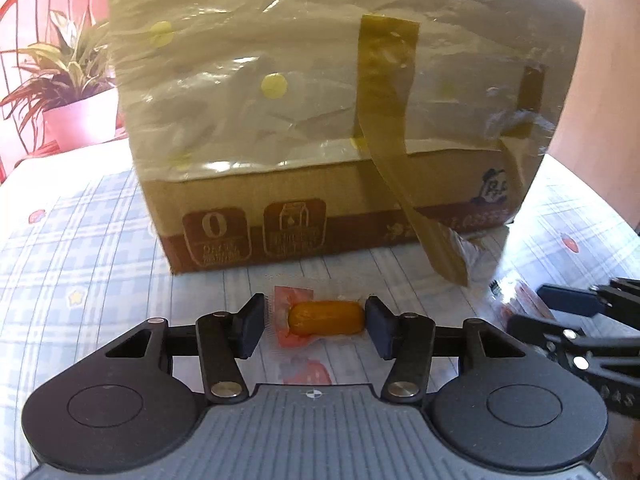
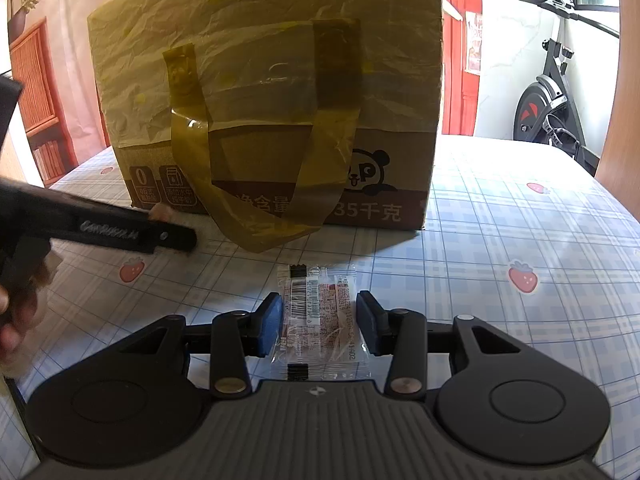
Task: Organize snacks
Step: 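Grasp the small orange packet with the left tool while the right tool grasps the clear barcode packet, then lift both held packets and carry them over the box opening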
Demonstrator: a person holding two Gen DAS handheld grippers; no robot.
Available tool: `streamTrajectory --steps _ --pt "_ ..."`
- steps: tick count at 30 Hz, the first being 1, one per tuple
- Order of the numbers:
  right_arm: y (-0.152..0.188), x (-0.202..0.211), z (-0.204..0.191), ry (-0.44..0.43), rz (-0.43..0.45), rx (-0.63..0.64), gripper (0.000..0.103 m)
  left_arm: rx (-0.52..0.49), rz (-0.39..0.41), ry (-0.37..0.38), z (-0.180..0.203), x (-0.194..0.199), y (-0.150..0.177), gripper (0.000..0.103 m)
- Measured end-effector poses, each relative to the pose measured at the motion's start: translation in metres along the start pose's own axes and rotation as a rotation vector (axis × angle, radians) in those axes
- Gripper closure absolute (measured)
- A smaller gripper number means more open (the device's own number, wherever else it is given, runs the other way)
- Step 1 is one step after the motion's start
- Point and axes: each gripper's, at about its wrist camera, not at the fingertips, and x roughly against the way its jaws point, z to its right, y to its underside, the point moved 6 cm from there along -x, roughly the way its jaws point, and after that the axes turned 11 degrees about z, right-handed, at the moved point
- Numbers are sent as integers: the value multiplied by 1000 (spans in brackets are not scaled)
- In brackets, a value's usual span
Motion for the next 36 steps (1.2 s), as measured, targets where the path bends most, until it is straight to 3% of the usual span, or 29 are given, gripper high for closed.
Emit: streamTrajectory --steps 17,23,36 --pt "-1 10 -12 -33 57 50 60 27 78 -18 -10 61 -2 47" --pt "-7 21 -11 -29 72 48 60 21 128 -14 -9 72 -20 47" --pt "-89 66 -26 -46 255 106 60 43 211 -6 -12 105 -60 47"
